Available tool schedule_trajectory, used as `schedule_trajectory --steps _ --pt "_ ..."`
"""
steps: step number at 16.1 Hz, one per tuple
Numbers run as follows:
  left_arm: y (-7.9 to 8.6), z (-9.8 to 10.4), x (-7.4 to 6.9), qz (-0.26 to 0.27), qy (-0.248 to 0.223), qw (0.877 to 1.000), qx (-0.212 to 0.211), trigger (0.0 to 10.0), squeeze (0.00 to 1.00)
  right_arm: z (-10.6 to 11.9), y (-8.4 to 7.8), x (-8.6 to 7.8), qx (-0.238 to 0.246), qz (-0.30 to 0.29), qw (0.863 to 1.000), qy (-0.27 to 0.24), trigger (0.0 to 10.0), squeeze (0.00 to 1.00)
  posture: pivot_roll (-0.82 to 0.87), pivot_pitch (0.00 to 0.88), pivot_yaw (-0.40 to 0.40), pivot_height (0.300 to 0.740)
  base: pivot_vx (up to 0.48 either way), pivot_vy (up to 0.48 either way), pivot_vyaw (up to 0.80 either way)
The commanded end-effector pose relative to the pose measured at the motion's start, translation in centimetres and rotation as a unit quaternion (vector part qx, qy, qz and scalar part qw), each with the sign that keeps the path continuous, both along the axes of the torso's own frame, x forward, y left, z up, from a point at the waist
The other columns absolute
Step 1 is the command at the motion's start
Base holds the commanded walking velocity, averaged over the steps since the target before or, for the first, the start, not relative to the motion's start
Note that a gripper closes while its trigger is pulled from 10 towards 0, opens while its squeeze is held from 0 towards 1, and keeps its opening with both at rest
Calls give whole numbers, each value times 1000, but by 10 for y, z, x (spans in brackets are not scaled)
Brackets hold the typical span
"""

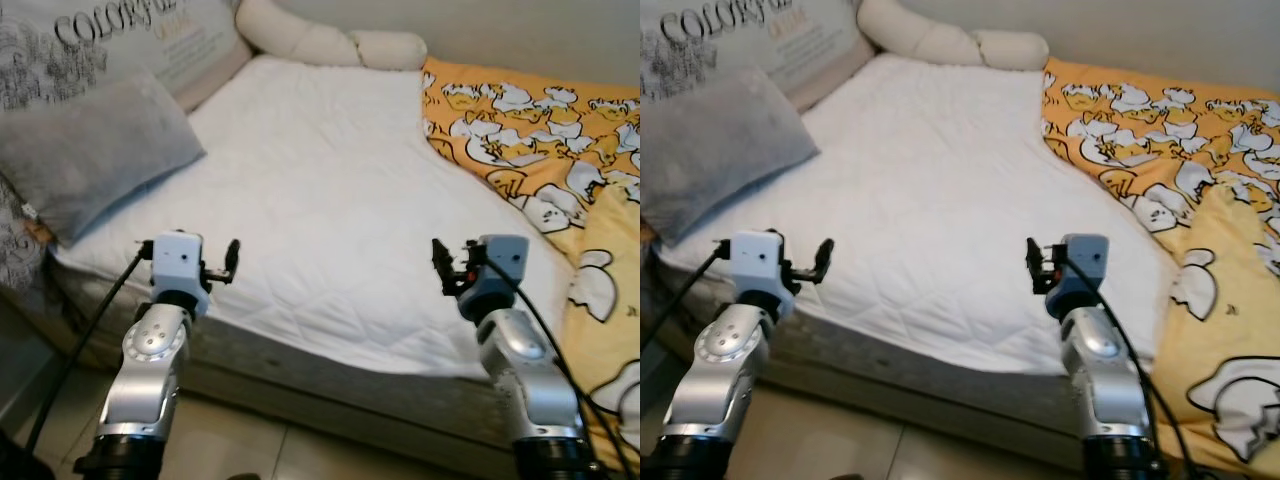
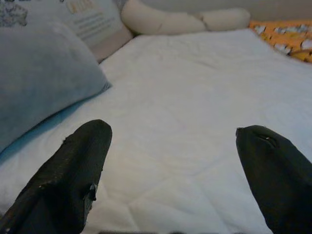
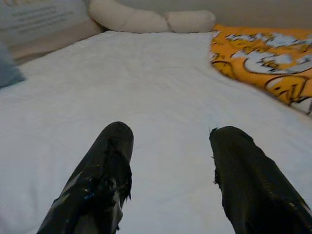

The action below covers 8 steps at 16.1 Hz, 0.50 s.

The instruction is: Clean up the room

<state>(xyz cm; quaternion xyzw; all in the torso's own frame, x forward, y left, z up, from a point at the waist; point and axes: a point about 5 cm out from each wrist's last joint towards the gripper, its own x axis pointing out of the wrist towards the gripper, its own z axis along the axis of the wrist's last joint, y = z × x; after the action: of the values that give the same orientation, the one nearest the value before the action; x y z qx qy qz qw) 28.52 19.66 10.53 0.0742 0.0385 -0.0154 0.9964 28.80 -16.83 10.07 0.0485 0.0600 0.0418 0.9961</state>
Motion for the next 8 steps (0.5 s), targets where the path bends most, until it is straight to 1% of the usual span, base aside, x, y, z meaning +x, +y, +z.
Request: schedule_trajectory --steps 1,2,4,8 --pt "-1 1 1 0 1 1000 4 10000 1000 3 -8 4 5 -13 1000 3 10000 0 11 0 -4 740 0 -311 0" --pt "-1 1 1 -1 1 1000 6 10000 1000 3 -14 5 7 -25 1000 6 10000 0 15 0 -7 740 0 -311 0" --pt "1 2 2 0 1 1000 9 10000 1000 2 -17 5 7 -25 1000 10 10000 0 5 0 5 740 0 -307 0" --pt "0 2 3 -3 1 1000 10 10000 1000 0 -6 6 20 3 1000 14 10000 0 14 0 2 740 0 -308 0"
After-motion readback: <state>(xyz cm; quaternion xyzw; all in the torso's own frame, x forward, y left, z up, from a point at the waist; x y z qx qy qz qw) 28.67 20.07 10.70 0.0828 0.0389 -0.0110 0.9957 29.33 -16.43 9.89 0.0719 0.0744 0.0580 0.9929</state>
